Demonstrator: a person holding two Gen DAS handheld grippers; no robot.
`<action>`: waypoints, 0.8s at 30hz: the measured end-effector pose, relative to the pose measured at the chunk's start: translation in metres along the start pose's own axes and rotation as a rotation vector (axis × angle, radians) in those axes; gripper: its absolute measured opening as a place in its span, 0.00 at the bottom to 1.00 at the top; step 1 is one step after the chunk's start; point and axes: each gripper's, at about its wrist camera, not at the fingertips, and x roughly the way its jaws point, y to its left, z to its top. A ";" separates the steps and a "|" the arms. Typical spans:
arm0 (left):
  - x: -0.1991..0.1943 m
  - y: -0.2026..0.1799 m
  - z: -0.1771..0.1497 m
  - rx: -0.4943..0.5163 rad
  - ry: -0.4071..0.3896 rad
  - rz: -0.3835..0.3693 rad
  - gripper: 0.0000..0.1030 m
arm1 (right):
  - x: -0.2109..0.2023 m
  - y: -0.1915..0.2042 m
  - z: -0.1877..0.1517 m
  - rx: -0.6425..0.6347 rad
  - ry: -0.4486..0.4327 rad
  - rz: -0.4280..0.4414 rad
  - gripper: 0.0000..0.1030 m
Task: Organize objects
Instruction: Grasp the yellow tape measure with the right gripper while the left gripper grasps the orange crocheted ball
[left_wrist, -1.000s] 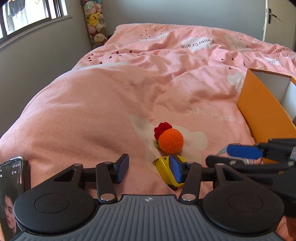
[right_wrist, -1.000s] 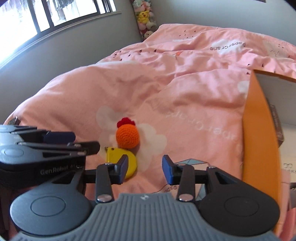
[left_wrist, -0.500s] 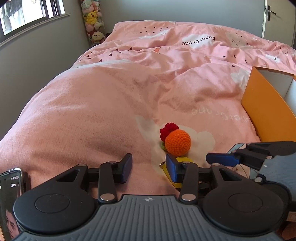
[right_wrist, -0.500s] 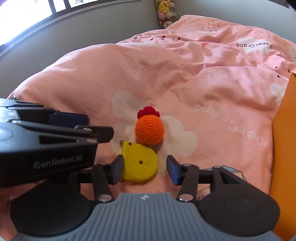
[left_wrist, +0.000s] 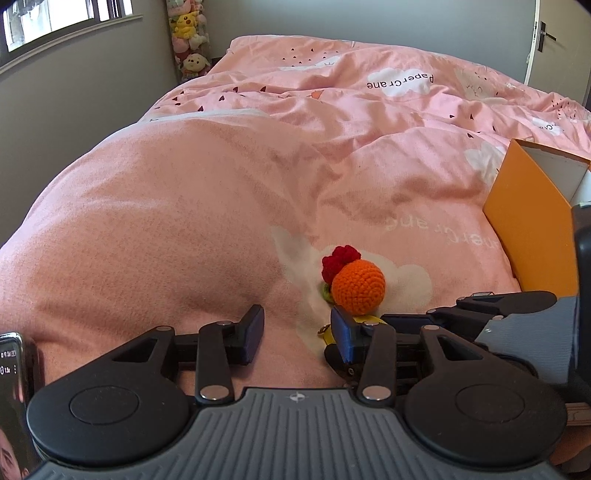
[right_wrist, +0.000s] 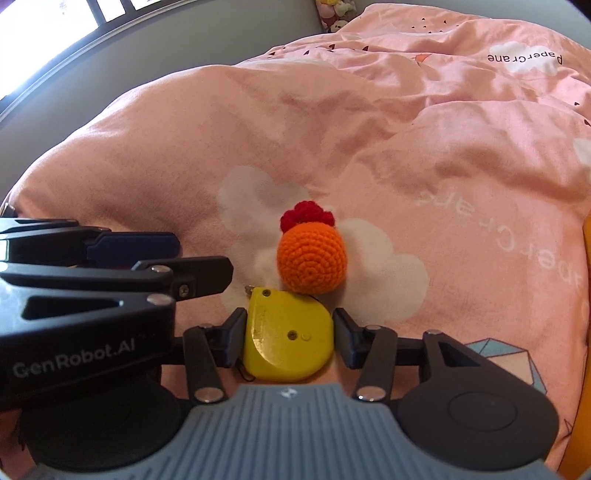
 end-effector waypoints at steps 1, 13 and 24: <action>0.000 0.000 0.000 0.001 0.000 -0.001 0.49 | -0.002 0.000 -0.001 -0.001 -0.005 -0.014 0.50; 0.005 -0.013 0.004 0.049 0.007 -0.023 0.52 | -0.035 -0.020 0.004 -0.058 -0.074 -0.303 0.50; 0.027 -0.032 0.007 0.089 0.045 -0.065 0.59 | -0.031 -0.040 0.002 -0.045 -0.043 -0.389 0.51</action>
